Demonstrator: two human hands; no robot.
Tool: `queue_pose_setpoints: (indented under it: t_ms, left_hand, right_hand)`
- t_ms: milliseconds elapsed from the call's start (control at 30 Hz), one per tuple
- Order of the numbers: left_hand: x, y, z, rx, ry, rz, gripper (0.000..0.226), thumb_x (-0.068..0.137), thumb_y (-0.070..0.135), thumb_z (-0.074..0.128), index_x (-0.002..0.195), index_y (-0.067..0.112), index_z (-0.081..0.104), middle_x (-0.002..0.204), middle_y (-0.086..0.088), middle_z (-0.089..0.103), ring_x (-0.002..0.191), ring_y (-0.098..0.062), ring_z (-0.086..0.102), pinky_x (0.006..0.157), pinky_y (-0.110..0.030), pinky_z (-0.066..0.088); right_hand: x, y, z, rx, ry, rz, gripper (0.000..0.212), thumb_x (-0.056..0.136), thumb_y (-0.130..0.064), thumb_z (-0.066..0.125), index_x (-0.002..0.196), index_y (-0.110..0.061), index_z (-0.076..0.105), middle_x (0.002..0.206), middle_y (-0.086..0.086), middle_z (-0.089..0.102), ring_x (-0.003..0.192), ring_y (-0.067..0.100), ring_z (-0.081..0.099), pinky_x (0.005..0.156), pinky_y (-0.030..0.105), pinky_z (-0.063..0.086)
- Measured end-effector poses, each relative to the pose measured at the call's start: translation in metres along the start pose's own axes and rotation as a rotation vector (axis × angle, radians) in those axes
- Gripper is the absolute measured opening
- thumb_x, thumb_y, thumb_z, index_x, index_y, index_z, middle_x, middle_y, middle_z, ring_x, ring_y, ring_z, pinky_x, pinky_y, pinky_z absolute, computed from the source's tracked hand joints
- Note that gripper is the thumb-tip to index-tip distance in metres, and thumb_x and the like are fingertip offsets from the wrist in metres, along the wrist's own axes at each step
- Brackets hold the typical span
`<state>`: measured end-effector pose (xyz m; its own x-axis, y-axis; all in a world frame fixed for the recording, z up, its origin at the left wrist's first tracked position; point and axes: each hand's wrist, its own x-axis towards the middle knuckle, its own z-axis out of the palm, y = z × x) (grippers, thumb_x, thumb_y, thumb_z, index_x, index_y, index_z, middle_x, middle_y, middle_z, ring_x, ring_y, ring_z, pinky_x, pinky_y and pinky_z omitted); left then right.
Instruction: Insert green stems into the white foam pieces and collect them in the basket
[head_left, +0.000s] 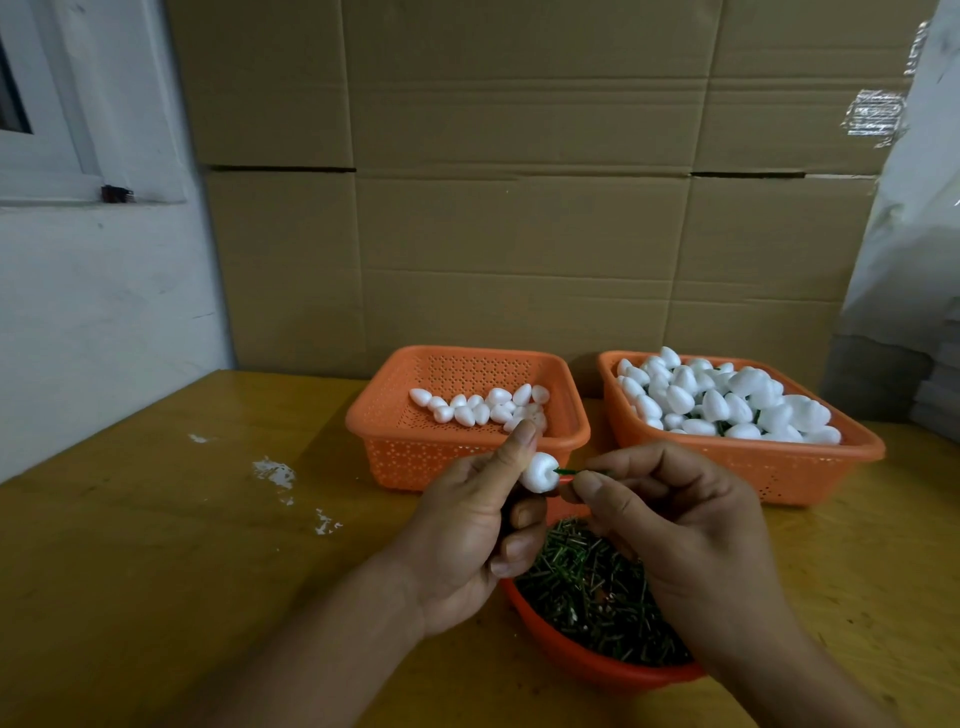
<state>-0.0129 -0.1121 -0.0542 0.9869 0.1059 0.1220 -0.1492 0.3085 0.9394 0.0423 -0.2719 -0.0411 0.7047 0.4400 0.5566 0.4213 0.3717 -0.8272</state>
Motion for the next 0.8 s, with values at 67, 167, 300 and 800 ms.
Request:
queue_pose_setpoints:
  t_ms: [67,167,300,800]
  left_hand:
    - [-0.0004,0.0003,0.0003,0.004,-0.003,0.0,0.04,0.089,0.056,0.06,0.076,0.018,0.061,0.061,0.002,0.041,0.044,-0.008,0.036,0.038,-0.018,0.026]
    - [-0.0006,0.0005,0.0008,0.011,-0.003,0.002,0.04,0.089,0.056,0.06,0.075,0.019,0.061,0.06,0.001,0.041,0.044,-0.008,0.035,0.038,-0.019,0.025]
    - [-0.001,0.0006,0.0006,0.013,-0.006,0.005,0.041,0.086,0.057,0.063,0.075,0.017,0.059,0.06,0.001,0.04,0.044,-0.008,0.035,0.039,-0.019,0.023]
    - [-0.0016,0.0003,0.0023,0.056,0.039,0.037,0.044,0.083,0.058,0.069,0.073,0.016,0.06,0.06,0.001,0.042,0.044,-0.008,0.037,0.04,-0.02,0.023]
  right_hand:
    - [-0.0002,0.0007,-0.0005,-0.03,0.0,-0.01,0.012,0.068,-0.02,0.077,0.079,-0.014,0.077,0.068,0.008,0.074,0.058,0.007,0.067,0.056,0.015,0.052]
    - [-0.0004,0.0003,-0.0008,-0.08,-0.006,-0.034,0.011,0.071,-0.017,0.078,0.081,-0.017,0.08,0.075,0.008,0.077,0.066,0.014,0.071,0.061,0.019,0.055]
    - [-0.0023,0.0,-0.0004,-0.139,0.013,-0.075,0.012,0.073,-0.017,0.078,0.082,-0.024,0.081,0.078,0.003,0.078,0.071,0.018,0.075,0.063,0.02,0.057]
    - [-0.0076,0.0066,0.0026,-0.375,0.045,-0.223,0.014,0.08,-0.014,0.076,0.088,-0.025,0.08,0.074,-0.008,0.075,0.057,0.012,0.066,0.051,0.022,0.051]
